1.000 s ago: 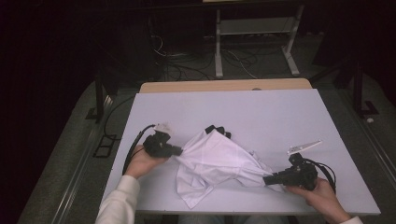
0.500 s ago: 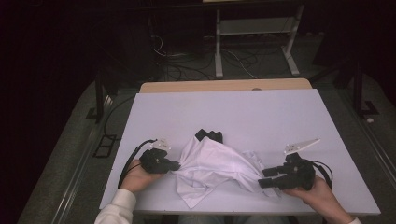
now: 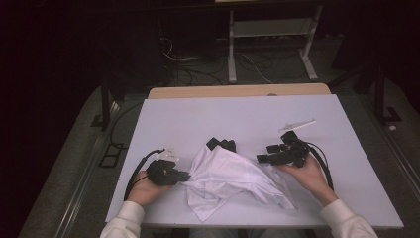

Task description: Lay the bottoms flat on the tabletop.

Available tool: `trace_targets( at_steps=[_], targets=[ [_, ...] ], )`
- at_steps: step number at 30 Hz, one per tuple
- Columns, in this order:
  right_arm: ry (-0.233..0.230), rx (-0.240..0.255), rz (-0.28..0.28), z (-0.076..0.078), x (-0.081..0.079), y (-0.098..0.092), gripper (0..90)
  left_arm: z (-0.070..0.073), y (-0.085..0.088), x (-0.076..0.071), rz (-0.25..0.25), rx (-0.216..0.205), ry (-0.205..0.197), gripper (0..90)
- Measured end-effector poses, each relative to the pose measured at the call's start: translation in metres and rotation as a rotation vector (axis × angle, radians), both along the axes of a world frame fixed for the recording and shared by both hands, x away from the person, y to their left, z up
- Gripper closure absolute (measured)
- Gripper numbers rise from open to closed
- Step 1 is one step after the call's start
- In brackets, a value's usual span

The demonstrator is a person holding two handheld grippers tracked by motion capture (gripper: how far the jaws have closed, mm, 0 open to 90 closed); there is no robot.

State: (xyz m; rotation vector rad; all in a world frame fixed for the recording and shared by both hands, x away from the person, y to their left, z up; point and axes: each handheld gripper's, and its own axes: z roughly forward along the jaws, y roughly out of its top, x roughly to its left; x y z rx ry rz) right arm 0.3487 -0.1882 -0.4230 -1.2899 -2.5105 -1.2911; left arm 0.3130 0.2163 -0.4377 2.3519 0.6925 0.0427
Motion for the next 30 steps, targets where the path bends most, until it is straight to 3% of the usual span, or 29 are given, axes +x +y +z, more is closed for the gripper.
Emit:
trace_targets(
  at_steps=[4, 7, 10, 15, 20, 23, 26, 29, 30],
  targets=[
    [0.035, -0.009, 0.019, -0.014, 0.012, 0.017, 30.1, -0.001, 0.001, 0.000, 0.002, -0.001, 0.003, 84.9],
    [0.052, -0.012, 0.052, -0.020, 0.012, 0.031, 30.0, -0.001, 0.000, 0.000, -0.004, 0.005, 0.003, 84.9],
    [0.061, -0.031, 0.101, -0.024, 0.008, 0.047, 24.3, -0.002, 0.000, 0.000, -0.006, 0.007, 0.003, 84.9],
    [0.026, -0.089, 0.154, -0.027, 0.001, 0.067, 19.4, -0.002, -0.001, 0.000, -0.007, 0.011, 0.004, 84.7],
    [0.019, -0.074, 0.177, -0.031, 0.002, 0.076, 18.9, -0.003, -0.001, 0.000, -0.009, 0.012, 0.006, 84.7],
    [0.029, -0.016, 0.217, -0.032, 0.004, 0.078, 26.8, -0.003, -0.001, 0.000, -0.010, 0.012, 0.008, 84.7],
    [0.024, 0.018, 0.278, -0.031, 0.003, 0.082, 49.8, -0.003, -0.002, 0.000, -0.010, 0.015, 0.008, 84.7],
    [-0.015, -0.040, 0.302, -0.028, -0.001, 0.086, 70.5, -0.003, -0.002, 0.000, -0.011, 0.016, 0.006, 84.7],
    [-0.013, -0.038, 0.306, -0.027, -0.002, 0.085, 76.4, -0.003, -0.002, 0.000, -0.011, 0.017, 0.006, 84.7]
  ],
)
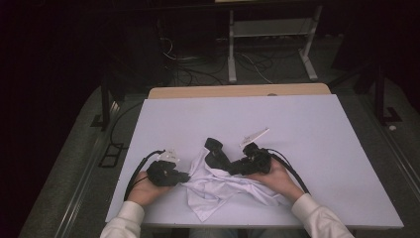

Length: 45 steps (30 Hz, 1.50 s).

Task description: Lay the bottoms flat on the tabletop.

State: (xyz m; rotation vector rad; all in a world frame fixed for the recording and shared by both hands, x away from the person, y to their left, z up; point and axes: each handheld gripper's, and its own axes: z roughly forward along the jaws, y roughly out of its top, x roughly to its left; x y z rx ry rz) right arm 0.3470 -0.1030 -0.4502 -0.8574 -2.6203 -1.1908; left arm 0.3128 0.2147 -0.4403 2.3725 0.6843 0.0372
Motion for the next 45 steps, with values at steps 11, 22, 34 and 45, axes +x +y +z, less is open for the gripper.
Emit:
trace_targets(
  at_steps=[11, 22, 34, 45],
  targets=[
    [0.061, 0.085, 0.014, 0.006, 0.010, -0.015, 86.6, 0.000, -0.001, 0.000, -0.003, -0.002, -0.002, 84.7],
    [-0.001, 0.025, -0.083, 0.054, 0.041, -0.053, 87.4, 0.012, -0.014, 0.002, 0.001, -0.038, -0.071, 84.7],
    [-0.041, -0.100, -0.226, 0.074, 0.096, -0.080, 88.5, 0.014, -0.040, 0.013, 0.001, -0.052, -0.093, 84.7],
    [0.013, -0.087, -0.321, 0.042, 0.097, -0.104, 78.3, 0.015, -0.032, 0.011, 0.017, -0.066, -0.071, 80.6]
  ],
)
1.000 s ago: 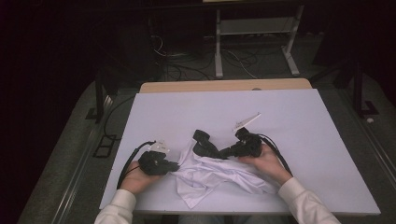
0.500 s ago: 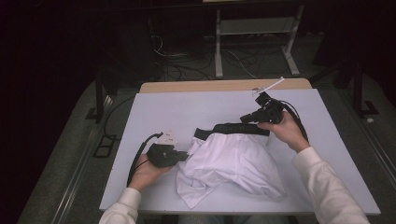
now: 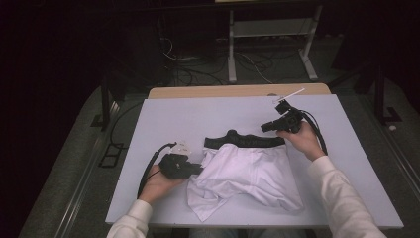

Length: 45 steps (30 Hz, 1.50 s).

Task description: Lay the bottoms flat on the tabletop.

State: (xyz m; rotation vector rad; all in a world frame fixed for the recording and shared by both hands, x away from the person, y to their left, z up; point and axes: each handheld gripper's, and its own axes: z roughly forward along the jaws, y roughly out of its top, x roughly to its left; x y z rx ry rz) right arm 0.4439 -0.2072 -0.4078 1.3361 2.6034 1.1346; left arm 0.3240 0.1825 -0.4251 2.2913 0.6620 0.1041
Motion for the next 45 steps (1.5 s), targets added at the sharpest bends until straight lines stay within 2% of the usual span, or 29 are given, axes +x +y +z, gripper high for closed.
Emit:
trace_targets(
  at_steps=[3, 5, 6, 7, 10, 16, 18, 21, 24, 26, 29, 31, 33, 35, 39, 43, 45],
  targets=[
    [-0.006, 0.012, -0.026, 0.004, -0.004, -0.015, 74.1, 0.007, 0.007, 0.001, 0.038, -0.021, -0.020, 73.7],
    [-0.017, 0.028, -0.046, 0.008, -0.008, -0.026, 68.7, 0.012, 0.013, 0.004, 0.090, -0.035, -0.042, 65.1],
    [-0.020, 0.033, -0.057, 0.010, -0.010, -0.031, 65.9, 0.013, 0.015, 0.006, 0.114, -0.045, -0.041, 60.6],
    [-0.024, 0.037, -0.061, 0.012, -0.012, -0.034, 63.1, 0.016, 0.018, 0.010, 0.152, -0.074, -0.035, 57.0],
    [-0.049, 0.043, -0.090, 0.018, -0.018, -0.048, 55.3, 0.020, 0.024, 0.019, 0.209, -0.109, -0.027, 47.7],
    [-0.064, 0.056, -0.119, 0.020, -0.028, -0.063, 39.2, 0.021, 0.022, 0.040, 0.261, -0.169, -0.007, 35.8],
    [-0.060, 0.059, -0.122, 0.018, -0.031, -0.067, 37.0, 0.019, 0.019, 0.046, 0.269, -0.179, -0.004, 32.1],
    [-0.052, 0.064, -0.133, 0.013, -0.034, -0.070, 30.9, 0.015, 0.014, 0.052, 0.303, -0.174, -0.027, 26.4],
    [-0.048, 0.081, -0.151, 0.007, -0.036, -0.073, 22.8, 0.011, 0.010, 0.060, 0.308, -0.176, 0.003, 21.5],
    [-0.043, 0.094, -0.159, 0.002, -0.037, -0.075, 16.2, 0.007, 0.008, 0.066, 0.316, -0.189, 0.037, 16.3],
    [-0.026, 0.126, -0.189, -0.007, -0.038, -0.080, 13.0, 0.001, 0.007, 0.072, 0.338, -0.196, 0.063, 10.7],
    [-0.008, 0.137, -0.208, -0.012, -0.038, -0.083, 7.9, -0.005, 0.007, 0.077, 0.361, -0.216, 0.094, 6.7],
    [0.004, 0.140, -0.229, -0.018, -0.038, -0.085, 5.9, -0.011, 0.008, 0.081, 0.377, -0.209, 0.110, 5.3],
    [0.029, 0.155, -0.235, -0.025, -0.038, -0.087, 6.5, -0.015, 0.007, 0.084, 0.384, -0.189, 0.110, 5.1],
    [0.063, 0.132, -0.234, -0.032, -0.036, -0.088, 8.5, -0.021, 0.006, 0.087, 0.374, -0.211, 0.136, 7.2],
    [0.081, 0.140, -0.225, -0.035, -0.036, -0.087, 13.0, -0.024, 0.003, 0.090, 0.369, -0.244, 0.151, 13.4],
    [0.092, 0.135, -0.215, -0.037, -0.035, -0.084, 13.4, -0.025, 0.000, 0.092, 0.362, -0.239, 0.170, 14.3]
  ],
)
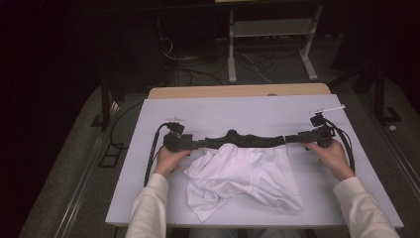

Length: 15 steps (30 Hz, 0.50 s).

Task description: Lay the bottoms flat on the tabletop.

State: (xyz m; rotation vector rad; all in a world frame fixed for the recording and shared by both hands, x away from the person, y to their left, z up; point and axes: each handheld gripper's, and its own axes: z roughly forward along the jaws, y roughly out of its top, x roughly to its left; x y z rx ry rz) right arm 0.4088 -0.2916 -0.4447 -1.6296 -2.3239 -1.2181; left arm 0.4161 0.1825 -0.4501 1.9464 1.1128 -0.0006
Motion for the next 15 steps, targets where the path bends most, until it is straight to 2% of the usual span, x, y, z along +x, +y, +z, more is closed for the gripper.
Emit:
trace_targets(
  at_steps=[2, 5, 8, 12, 13, 15],
  targets=[
    [0.010, -0.011, 0.005, -0.002, 0.001, 0.002, 13.8, 0.000, -0.004, 0.002, -0.015, 0.015, 0.008, 14.7],
    [0.029, -0.020, 0.009, -0.006, 0.002, 0.005, 15.8, 0.000, -0.008, 0.002, -0.031, -0.009, 0.016, 18.8],
    [0.037, -0.012, 0.019, -0.009, 0.003, 0.007, 21.8, -0.002, -0.012, 0.004, -0.043, -0.002, 0.024, 24.7],
    [0.045, -0.005, 0.036, -0.010, 0.005, 0.014, 33.0, -0.006, -0.019, 0.006, -0.077, 0.016, 0.034, 30.2],
    [0.044, -0.005, 0.042, -0.011, 0.005, 0.017, 37.5, -0.006, -0.020, 0.006, -0.079, 0.023, 0.027, 33.3],
    [0.041, -0.013, 0.044, -0.011, 0.006, 0.021, 49.4, -0.008, -0.022, 0.006, -0.080, 0.009, 0.034, 42.0]
  ],
)
